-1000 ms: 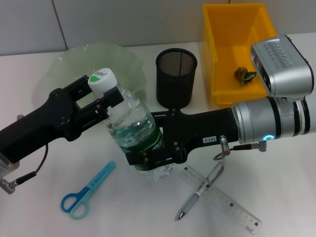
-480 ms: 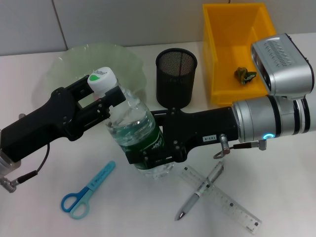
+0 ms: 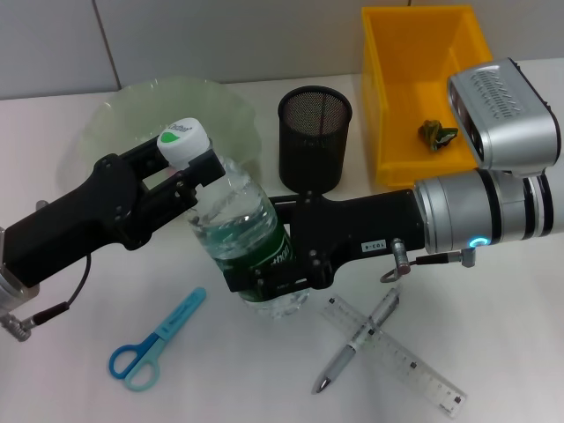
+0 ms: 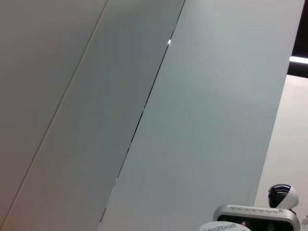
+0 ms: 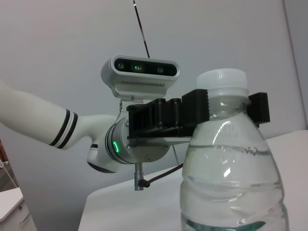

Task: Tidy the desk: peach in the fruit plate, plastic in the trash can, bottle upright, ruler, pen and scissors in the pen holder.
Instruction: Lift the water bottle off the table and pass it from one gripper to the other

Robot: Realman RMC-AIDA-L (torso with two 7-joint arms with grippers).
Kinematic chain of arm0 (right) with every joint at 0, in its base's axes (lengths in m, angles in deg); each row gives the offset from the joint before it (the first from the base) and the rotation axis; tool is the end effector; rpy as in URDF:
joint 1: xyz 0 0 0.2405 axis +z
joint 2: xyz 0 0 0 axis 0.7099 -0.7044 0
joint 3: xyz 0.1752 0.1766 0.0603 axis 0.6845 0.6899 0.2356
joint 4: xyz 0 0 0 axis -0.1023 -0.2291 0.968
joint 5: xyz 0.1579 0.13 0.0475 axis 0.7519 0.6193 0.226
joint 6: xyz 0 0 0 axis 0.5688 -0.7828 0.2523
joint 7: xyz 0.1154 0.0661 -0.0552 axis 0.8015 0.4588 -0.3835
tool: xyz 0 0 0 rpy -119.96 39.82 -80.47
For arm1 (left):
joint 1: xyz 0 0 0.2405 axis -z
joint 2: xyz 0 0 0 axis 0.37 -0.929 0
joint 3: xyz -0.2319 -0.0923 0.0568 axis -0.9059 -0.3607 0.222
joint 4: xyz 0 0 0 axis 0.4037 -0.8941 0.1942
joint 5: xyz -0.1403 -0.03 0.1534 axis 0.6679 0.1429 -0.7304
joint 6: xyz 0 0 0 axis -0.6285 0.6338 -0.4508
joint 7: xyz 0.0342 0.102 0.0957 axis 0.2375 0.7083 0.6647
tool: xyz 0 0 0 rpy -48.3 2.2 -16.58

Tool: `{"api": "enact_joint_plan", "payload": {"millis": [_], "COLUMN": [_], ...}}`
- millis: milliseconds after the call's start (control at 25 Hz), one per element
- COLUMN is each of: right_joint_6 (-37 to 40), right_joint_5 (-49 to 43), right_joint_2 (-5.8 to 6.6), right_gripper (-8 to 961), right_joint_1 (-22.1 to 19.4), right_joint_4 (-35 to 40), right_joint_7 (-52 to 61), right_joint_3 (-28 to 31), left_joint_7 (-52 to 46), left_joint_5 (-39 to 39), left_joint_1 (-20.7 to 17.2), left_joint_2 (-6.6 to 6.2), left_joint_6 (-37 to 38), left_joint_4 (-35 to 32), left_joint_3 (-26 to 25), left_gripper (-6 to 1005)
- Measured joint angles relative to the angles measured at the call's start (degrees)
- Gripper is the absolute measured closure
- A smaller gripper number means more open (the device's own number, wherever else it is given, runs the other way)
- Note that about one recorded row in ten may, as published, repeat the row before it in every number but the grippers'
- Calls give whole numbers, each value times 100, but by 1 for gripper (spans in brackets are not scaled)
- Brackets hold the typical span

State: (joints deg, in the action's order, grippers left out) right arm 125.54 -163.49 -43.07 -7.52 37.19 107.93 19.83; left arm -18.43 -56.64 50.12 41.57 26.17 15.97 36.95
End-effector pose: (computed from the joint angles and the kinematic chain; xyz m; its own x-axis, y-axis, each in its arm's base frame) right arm 0.1790 0.3306 -0.0540 0.8106 -0.2428 -0.5329 -0.2272 -0.9691 0.0960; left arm -0.2279 0.2940 -0.0057 0.4058 0.2426 0.8812 0.4124 -0.9090 0.0603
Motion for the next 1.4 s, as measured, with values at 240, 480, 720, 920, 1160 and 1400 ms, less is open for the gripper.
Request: {"api": "enact_joint_plan", "payload": {"millis": [240, 480, 720, 920, 1160, 1400], "right_joint_6": [0, 8, 34, 46, 54, 56], "right_joint_5": [0, -1, 20, 50, 53, 56], "right_joint_2": [0, 0, 1, 13, 17, 18], "right_gripper": [188, 189, 189, 190, 191, 191], "right_joint_1": [0, 0, 0, 12, 15, 5], "right_joint_4": [-1, -2, -2, 13, 16, 23], "right_joint_7": [0, 0, -14, 4, 1, -9], "right_joint_3": [-14, -4, 8, -42, 0, 12], "left_joint_7": [0, -33, -46, -61, -62, -63], "left_joint_5": [-3, -1, -4, -9, 4, 7], "left_joint_1": [8, 3, -8, -11, -11, -11], "left_joint_2": [-6, -17, -18, -24, -27, -27], "left_joint_6": [1, -13, -10, -2, 4, 5], "left_joint_4": [0, 0, -1, 0, -1, 0], "left_joint_3": [7, 7, 7, 9, 6, 7], "left_gripper": [504, 541, 559, 559, 559, 559]}}
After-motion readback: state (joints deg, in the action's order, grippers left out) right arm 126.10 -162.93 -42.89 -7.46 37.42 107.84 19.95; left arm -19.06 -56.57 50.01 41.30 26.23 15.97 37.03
